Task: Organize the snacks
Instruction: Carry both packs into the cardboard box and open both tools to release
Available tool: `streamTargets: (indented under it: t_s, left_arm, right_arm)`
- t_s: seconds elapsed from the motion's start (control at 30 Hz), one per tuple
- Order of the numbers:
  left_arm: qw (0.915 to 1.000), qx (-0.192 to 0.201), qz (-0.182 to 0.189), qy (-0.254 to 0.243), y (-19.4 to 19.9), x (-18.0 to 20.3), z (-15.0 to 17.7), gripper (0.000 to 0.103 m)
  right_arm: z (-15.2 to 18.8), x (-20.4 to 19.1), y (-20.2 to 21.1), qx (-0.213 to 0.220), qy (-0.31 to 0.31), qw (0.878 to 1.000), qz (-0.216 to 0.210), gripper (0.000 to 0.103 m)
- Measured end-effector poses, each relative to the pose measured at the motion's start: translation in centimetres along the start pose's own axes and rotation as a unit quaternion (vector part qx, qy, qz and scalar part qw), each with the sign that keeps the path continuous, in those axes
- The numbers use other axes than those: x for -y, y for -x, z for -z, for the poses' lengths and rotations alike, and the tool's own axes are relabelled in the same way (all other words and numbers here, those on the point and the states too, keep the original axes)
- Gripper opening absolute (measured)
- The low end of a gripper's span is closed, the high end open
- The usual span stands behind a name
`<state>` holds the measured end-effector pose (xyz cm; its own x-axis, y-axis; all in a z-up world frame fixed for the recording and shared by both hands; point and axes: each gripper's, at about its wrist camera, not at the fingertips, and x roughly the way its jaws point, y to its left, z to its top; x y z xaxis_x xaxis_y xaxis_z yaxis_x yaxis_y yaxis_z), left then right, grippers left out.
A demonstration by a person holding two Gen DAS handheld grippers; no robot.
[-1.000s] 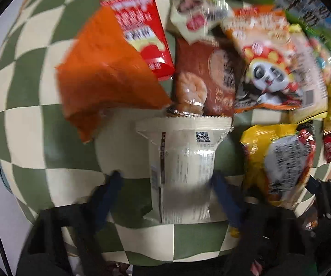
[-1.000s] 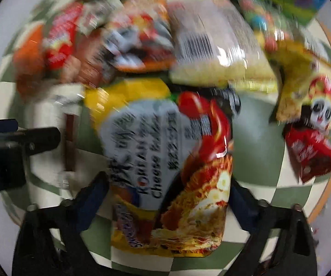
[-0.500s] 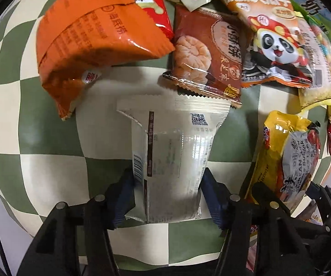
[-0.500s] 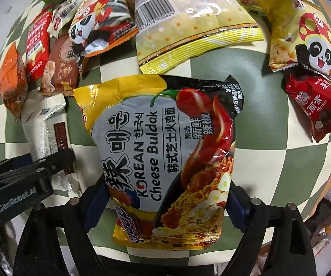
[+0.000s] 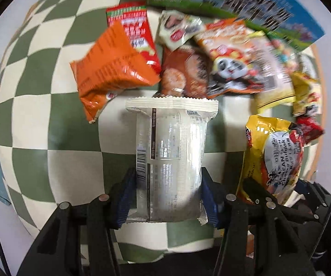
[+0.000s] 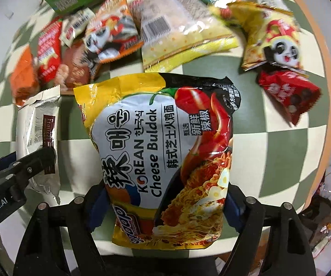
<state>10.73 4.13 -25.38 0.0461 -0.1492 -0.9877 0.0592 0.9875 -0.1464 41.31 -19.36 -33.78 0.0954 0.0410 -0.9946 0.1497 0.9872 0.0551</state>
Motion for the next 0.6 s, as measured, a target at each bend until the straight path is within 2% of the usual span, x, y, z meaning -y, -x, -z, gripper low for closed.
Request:
streamTargets:
  t_s: [0.1, 0.27, 0.33, 0.4, 0.47, 0.6]
  left_arm:
    - [0.9995, 0.023, 0.02, 0.005, 3.3, 0.8, -0.2, 0.051]
    - [0.9941, 0.094, 0.051, 0.014, 11.9, 2.3, -4.2, 0.051]
    - [0.9913, 0.118, 0.056, 0.01, 12.0, 4.7, -11.3, 0.051]
    - [0.9882, 0.141, 0.061, 0.004, 14.3, 6.0, -14.8, 0.051]
    - [0.9864, 0.154, 0.059, 0.001, 14.8, 7.8, -18.8, 0.051]
    - [0.9858, 0.158, 0.056, 0.004, 15.4, 9.2, -26.8, 0.051]
  right_arm:
    - [0.5, 0.5, 2.2, 0.007, -0.004, 1.0, -0.023, 0.084]
    - [-0.4, 1.9, 7.8, 0.046, -0.001, 0.997, -0.067, 0.084]
    - [0.2, 2.5, 10.9, 0.068, 0.0, 0.994, -0.082, 0.084]
    - [0.5, 3.2, 14.5, 0.093, -0.003, 0.991, -0.101, 0.084]
    - [-0.3, 3.8, 17.4, 0.114, -0.005, 0.987, -0.116, 0.084]
    - [-3.0, 3.7, 21.9, 0.152, 0.0, 0.981, -0.124, 0.084]
